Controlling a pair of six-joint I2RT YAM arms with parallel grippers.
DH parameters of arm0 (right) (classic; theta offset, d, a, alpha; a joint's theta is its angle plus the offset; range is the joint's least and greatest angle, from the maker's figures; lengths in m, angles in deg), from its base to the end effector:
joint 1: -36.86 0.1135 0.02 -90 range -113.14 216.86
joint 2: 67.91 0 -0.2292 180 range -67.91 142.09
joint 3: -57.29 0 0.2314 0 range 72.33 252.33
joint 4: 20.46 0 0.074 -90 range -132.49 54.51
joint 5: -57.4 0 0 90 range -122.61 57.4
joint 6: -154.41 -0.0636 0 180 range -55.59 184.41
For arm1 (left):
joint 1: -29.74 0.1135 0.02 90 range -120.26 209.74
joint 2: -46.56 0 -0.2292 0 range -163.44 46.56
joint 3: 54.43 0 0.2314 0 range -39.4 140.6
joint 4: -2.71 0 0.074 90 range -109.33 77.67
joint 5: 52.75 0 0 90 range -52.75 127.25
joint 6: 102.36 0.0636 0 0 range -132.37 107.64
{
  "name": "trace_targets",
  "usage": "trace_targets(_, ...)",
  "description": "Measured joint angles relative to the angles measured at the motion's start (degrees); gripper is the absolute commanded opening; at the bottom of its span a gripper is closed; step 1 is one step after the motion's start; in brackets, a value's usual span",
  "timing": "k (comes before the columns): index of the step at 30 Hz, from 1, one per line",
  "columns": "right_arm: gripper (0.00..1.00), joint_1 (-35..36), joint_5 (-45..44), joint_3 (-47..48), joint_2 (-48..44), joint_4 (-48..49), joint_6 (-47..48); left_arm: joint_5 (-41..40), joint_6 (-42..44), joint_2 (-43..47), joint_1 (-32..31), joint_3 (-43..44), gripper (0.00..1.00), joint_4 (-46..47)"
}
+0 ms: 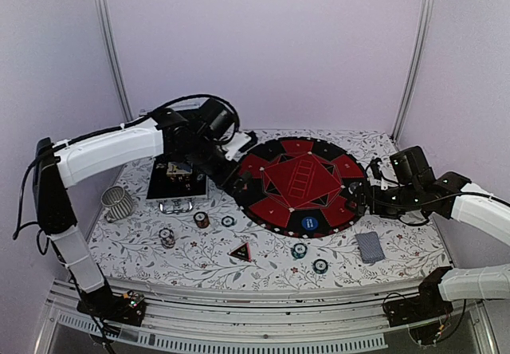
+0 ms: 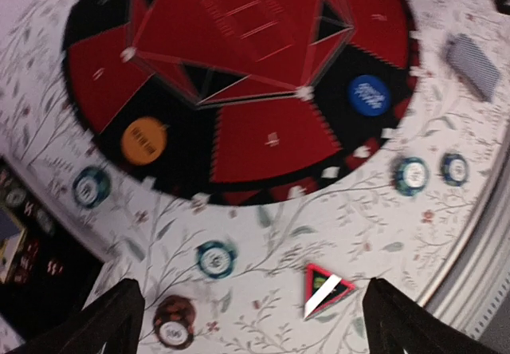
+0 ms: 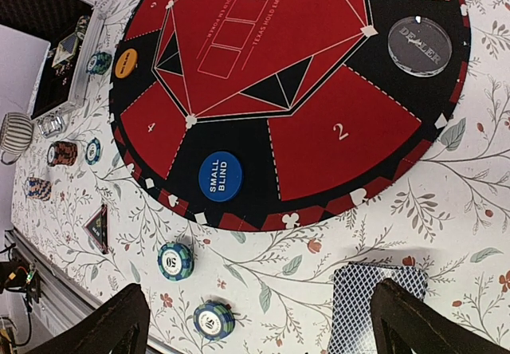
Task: Distribute texas hold em gaming equipment
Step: Pick up the pile of poker chips from the pile of poker chips.
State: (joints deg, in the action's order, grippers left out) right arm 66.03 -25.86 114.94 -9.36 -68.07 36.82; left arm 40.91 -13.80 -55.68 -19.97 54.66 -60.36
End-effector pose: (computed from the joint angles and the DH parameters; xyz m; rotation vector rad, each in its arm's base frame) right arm 0.1908 0.1150 0.2027 -0.0901 2.4958 0.5789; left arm 0.2393 -0.2885 0.2508 1.0885 2.3675 -0.4166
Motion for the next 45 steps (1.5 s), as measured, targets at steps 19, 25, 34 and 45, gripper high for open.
trace_targets(19, 0.99, 0.00, -0.02, -0.94, -0.13, 0.00, 0.68, -1.05, -8.63, 6.88, 18.27, -31.47, 0.97, 15.30)
trace_targets(25, 0.99, 0.00, -0.09, -1.46, -0.13, -0.02, 0.66, 1.09, -8.72, 4.28, 18.05, -32.13, 0.88, 17.29)
trace_targets(34, 0.99, 0.00, -0.11, -1.46, -0.09, -0.02, 0.68, 0.35, -8.70, 3.06, 16.48, -33.05, 0.75, 17.03)
trace_targets(45, 0.99, 0.00, -0.11, -1.46, -0.09, -0.02, 0.68, -0.22, -8.33, 1.49, 16.22, -33.14, 0.48, 16.79)
